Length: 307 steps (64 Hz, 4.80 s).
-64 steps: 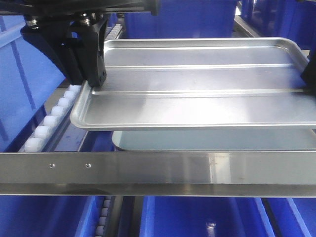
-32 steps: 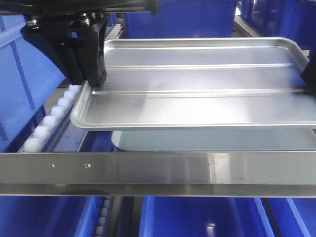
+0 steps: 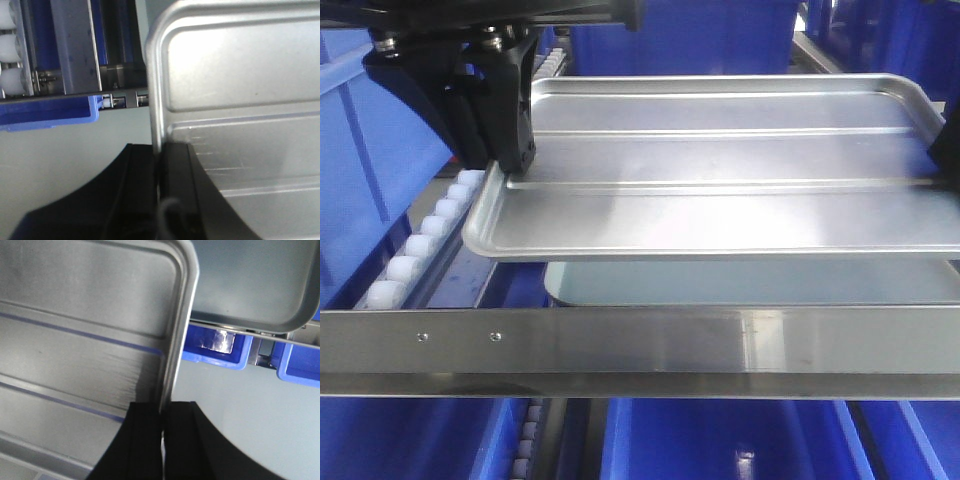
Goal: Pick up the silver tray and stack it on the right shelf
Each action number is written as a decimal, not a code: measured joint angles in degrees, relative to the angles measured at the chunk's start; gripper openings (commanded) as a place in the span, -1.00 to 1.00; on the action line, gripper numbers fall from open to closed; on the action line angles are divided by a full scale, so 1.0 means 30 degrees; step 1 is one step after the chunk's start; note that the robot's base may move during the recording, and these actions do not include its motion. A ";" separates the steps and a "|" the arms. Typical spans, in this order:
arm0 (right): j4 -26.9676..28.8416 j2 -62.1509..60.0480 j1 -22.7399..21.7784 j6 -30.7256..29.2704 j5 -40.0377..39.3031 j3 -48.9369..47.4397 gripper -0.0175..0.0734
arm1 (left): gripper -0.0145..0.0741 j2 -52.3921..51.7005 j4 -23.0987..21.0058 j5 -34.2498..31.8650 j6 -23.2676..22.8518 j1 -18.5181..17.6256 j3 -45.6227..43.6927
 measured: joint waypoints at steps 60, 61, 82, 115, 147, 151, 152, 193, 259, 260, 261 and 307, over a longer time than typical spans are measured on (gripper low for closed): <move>-0.1354 0.6535 -0.4314 -0.2297 0.1262 -0.5814 -0.49 | -0.88 0.7052 0.0469 -0.1721 0.1767 0.2103 -0.7168; -0.1315 0.6722 -0.4375 -0.2422 0.1166 -0.5814 -0.49 | -0.88 0.7224 0.0381 -0.1853 0.1799 0.2213 -0.7163; -0.1165 0.9641 -0.4810 -0.3076 -0.0780 -0.5814 -0.49 | -0.88 0.9364 -0.0125 -0.3315 0.1842 0.3026 -0.7163; -0.1317 0.9930 -0.4810 -0.3386 -0.1516 -0.5926 0.45 | 0.24 0.9769 -0.0539 -0.3440 0.3113 0.3262 -0.7177; -0.1427 0.8968 -0.4810 -0.3428 -0.0934 -0.6083 0.19 | -0.08 0.9639 -0.0544 0.0282 0.4792 0.3196 -0.9448; -0.1427 0.8209 -0.4810 -0.3457 -0.0587 -0.6083 -0.09 | -0.34 0.9192 -0.0209 0.1312 0.5312 0.2980 -0.9488; -0.1427 0.7950 -0.4810 -0.3457 -0.0467 -0.6083 -0.15 | -0.39 0.9002 -0.0102 0.1576 0.5395 0.2917 -0.9488; -0.1427 -0.5700 -0.4810 -0.3457 -0.2882 0.4343 -0.50 | -0.86 -0.5652 0.1671 -0.6766 0.5714 0.1204 0.7536; -0.1472 -1.8873 -0.4810 -0.3457 -0.4514 0.8328 -0.50 | -0.86 -1.9063 0.1764 -1.5766 0.5714 -0.0416 1.6439; -0.1472 -1.8873 -0.4810 -0.3457 -0.4514 0.8328 -0.50 | -0.86 -1.9063 0.1764 -1.5766 0.5714 -0.0416 1.6439; -0.1472 -1.8873 -0.4810 -0.3457 -0.4514 0.8328 -0.50 | -0.86 -1.9063 0.1764 -1.5766 0.5714 -0.0416 1.6439; -0.1486 -1.8873 -0.4810 -0.3457 -0.4514 0.8328 -0.50 | -0.86 -2.2599 -0.7715 -1.6166 1.6150 0.4576 1.8971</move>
